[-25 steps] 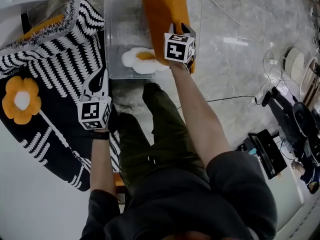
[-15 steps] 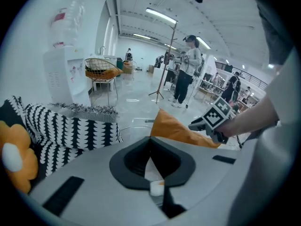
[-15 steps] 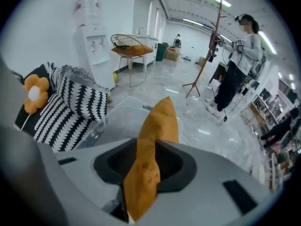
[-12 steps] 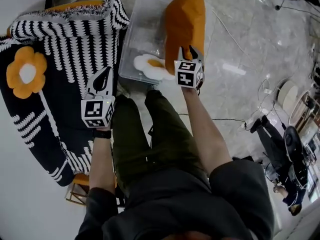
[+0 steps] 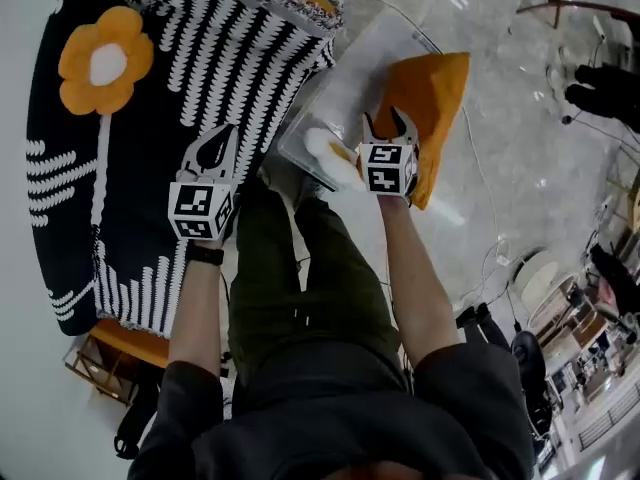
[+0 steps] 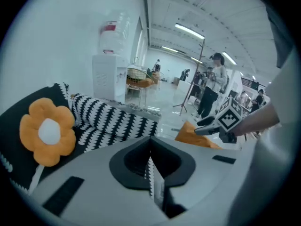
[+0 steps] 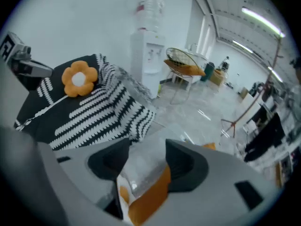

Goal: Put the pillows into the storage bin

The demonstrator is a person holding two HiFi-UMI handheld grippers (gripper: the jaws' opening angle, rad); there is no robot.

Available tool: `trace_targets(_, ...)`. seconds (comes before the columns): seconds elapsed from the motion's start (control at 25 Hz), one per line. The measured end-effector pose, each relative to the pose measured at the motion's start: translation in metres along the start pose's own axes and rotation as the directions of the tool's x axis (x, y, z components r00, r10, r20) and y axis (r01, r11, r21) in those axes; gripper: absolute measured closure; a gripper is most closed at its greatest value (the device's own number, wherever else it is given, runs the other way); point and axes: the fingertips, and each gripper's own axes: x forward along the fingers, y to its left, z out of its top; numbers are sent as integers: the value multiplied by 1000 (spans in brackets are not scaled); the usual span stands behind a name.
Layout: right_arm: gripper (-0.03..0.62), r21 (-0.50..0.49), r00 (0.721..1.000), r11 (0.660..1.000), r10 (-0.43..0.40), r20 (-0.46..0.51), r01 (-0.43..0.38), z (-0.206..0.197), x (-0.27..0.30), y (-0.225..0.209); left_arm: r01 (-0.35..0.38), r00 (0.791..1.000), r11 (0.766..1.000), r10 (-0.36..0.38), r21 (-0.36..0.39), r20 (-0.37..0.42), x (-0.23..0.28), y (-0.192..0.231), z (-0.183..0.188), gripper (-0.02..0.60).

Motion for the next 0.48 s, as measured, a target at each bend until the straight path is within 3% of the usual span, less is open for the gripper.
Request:
trace_targets(0.04, 341, -60, 999, 998, 36, 34, -34, 25, 0, 20, -26, 1000, 1000, 26, -10, 17, -10, 20, 4, 577)
trace_targets(0.16, 285, -245, 980, 963, 147, 137, -110, 97, 6, 90, -114, 990, 992, 118, -57, 74, -41, 85, 2, 577)
trace_targets(0.32, 237, -475, 935, 867, 281, 215, -151, 202, 6, 164, -252, 953, 957, 271, -144, 134, -91, 165, 13, 577)
trace_targets(0.48, 237, -598, 901, 786, 360, 242, -153, 282, -2, 232, -342, 916, 913, 376, -220, 137, -141, 228, 11, 577)
